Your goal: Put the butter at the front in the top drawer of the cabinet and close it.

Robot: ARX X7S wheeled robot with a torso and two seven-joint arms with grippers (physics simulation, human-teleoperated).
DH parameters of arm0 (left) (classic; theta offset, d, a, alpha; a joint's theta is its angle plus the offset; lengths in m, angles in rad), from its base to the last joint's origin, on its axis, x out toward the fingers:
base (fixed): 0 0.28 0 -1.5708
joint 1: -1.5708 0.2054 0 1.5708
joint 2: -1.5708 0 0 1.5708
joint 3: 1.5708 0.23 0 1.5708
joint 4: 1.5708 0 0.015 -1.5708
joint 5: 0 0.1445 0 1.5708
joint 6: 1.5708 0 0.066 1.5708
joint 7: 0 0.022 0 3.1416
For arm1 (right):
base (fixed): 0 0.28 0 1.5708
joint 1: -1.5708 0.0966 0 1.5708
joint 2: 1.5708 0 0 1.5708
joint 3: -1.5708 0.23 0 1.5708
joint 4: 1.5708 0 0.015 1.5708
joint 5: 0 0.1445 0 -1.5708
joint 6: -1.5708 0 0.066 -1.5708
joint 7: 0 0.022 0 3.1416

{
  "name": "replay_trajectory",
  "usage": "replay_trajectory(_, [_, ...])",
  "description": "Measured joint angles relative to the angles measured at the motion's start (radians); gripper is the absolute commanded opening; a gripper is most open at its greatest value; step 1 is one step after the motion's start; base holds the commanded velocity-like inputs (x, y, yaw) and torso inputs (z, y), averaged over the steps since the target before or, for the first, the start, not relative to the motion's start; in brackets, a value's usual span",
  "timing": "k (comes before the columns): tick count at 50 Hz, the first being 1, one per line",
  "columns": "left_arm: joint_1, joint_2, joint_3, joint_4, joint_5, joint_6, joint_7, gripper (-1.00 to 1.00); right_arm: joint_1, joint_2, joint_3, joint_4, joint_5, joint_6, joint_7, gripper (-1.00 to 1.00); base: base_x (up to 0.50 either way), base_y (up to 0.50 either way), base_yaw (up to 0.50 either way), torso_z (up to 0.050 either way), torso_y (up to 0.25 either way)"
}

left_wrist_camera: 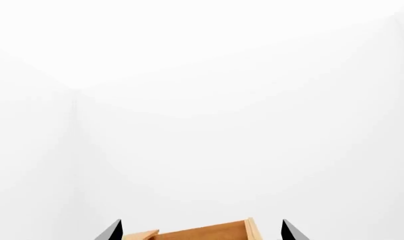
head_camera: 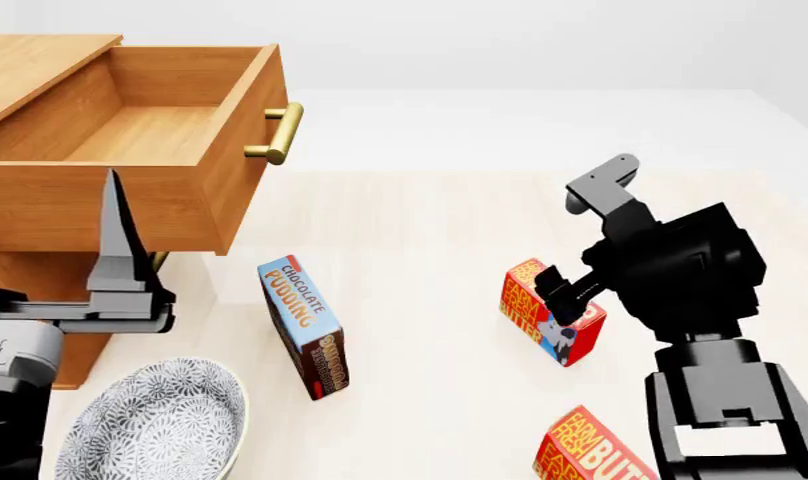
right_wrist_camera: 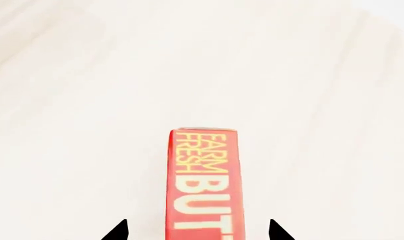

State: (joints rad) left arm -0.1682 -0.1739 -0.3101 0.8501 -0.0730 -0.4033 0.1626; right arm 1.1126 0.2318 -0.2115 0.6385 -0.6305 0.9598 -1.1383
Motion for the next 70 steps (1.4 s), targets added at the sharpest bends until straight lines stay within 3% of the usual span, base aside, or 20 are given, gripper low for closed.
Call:
replay_trajectory(46, [-0.039,-0.044,0.027,-0.022,-0.022,-0.036,-0.033,1.0,-0.101,0.041,0.042,-0.071,0.021,0.03,0.034,1.0,0.0,0.0,0.0,0.0,0.0])
replay_trajectory(70, [-0.039,-0.066,0.042,-0.035,-0.025,-0.034,-0.055,1.0,-0.112,0.045,0.04,-0.082,0.032,0.035,0.036,1.0,0.0,0.0,0.0,0.036,-0.163])
